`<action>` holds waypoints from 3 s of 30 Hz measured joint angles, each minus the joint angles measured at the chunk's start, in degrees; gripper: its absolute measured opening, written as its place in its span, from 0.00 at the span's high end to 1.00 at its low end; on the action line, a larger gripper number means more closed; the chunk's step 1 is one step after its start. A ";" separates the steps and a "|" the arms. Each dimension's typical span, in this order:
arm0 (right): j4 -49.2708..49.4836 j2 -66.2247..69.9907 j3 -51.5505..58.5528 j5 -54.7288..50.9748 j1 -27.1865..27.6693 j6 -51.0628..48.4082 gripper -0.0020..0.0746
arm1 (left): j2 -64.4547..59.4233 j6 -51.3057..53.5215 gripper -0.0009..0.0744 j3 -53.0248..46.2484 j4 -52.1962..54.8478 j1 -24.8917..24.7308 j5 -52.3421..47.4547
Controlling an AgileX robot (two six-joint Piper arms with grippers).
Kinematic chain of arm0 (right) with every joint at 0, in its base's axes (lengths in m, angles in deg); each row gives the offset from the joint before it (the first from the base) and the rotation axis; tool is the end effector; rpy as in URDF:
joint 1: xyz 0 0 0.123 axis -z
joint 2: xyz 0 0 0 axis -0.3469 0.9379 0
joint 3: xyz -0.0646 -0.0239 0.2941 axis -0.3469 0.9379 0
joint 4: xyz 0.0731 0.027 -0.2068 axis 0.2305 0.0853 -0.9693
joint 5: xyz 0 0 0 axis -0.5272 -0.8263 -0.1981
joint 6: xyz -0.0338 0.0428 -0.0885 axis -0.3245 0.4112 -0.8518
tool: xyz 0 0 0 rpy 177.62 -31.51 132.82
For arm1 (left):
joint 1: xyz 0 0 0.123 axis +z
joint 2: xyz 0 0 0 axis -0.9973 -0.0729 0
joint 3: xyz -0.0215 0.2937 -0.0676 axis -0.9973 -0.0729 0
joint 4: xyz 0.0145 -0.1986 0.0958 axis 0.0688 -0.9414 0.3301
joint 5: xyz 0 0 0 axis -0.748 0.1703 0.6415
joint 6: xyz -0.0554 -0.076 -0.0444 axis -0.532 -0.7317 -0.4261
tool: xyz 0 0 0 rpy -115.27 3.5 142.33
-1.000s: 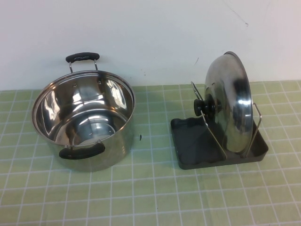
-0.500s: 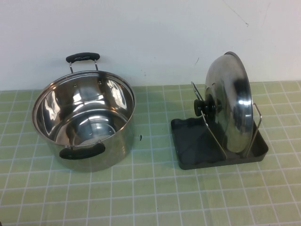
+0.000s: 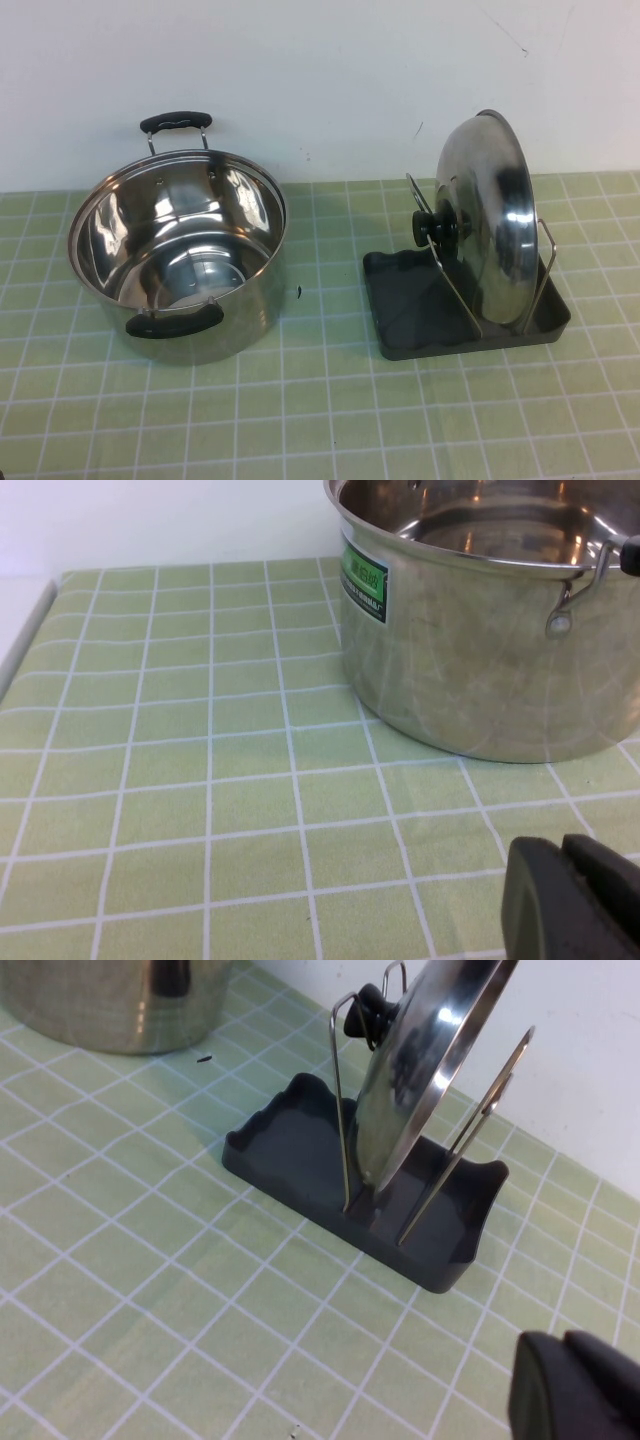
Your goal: Put pot lid on rack
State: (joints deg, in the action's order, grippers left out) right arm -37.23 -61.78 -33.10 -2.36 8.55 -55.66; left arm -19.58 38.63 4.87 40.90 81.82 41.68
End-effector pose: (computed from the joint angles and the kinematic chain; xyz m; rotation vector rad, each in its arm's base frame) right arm -0.0005 0.0195 0.2611 -0.7158 1.7797 0.0268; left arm 0.0180 -0.0024 0.1766 0.0046 1.7986 -0.1109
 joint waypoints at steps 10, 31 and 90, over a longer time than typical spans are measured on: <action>0.00 0.00 0.00 0.00 0.00 0.00 0.98 | 0.00 0.00 0.99 0.00 0.00 0.00 -0.09; 0.00 0.00 0.00 0.00 0.00 0.00 0.98 | 0.00 -0.90 0.99 0.00 0.00 0.00 -0.09; -16.47 -8.16 21.89 25.55 10.45 21.23 0.98 | 0.00 -1.09 0.99 0.00 0.00 0.00 -0.13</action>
State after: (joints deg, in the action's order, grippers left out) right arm -53.69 -69.94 -11.21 23.19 19.00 -34.43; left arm -19.58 37.54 4.87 40.90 81.82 41.55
